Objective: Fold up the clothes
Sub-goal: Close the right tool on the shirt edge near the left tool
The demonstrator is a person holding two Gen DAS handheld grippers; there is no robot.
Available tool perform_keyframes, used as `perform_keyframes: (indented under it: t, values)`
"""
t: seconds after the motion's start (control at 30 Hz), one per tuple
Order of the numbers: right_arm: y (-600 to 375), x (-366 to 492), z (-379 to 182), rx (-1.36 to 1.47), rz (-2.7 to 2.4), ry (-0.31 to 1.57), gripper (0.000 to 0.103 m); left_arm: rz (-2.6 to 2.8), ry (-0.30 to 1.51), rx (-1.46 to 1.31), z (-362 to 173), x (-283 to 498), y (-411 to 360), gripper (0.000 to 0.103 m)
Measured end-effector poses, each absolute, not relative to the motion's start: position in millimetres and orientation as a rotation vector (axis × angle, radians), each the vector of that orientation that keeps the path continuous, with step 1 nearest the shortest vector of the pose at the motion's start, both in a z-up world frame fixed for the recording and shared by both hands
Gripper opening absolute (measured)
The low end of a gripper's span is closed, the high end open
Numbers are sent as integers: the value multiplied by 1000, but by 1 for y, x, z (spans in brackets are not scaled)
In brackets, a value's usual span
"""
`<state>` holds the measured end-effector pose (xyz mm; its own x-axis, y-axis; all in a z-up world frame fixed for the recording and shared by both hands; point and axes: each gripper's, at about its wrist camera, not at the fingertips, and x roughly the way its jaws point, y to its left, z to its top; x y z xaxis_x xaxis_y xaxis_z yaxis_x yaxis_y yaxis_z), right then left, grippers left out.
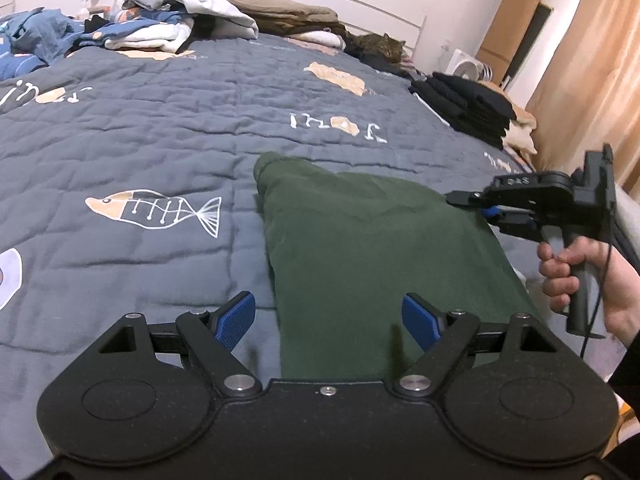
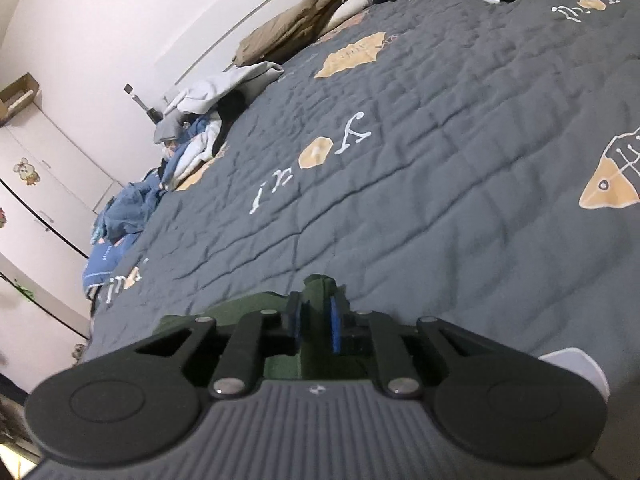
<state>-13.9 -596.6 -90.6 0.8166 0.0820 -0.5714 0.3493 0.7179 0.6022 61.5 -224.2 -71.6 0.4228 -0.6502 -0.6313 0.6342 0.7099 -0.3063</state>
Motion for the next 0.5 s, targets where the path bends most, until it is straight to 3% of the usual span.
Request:
perform_keyframes:
  t: [0.2, 0.5]
  values:
    - [-595, -22, -83, 765, -145, 599, 29, -801, 848, -186, -72, 115, -220, 80]
    - [-587, -29, -72, 752, -102, 584, 31, -905, 1031, -397, -107, 199, -245, 79]
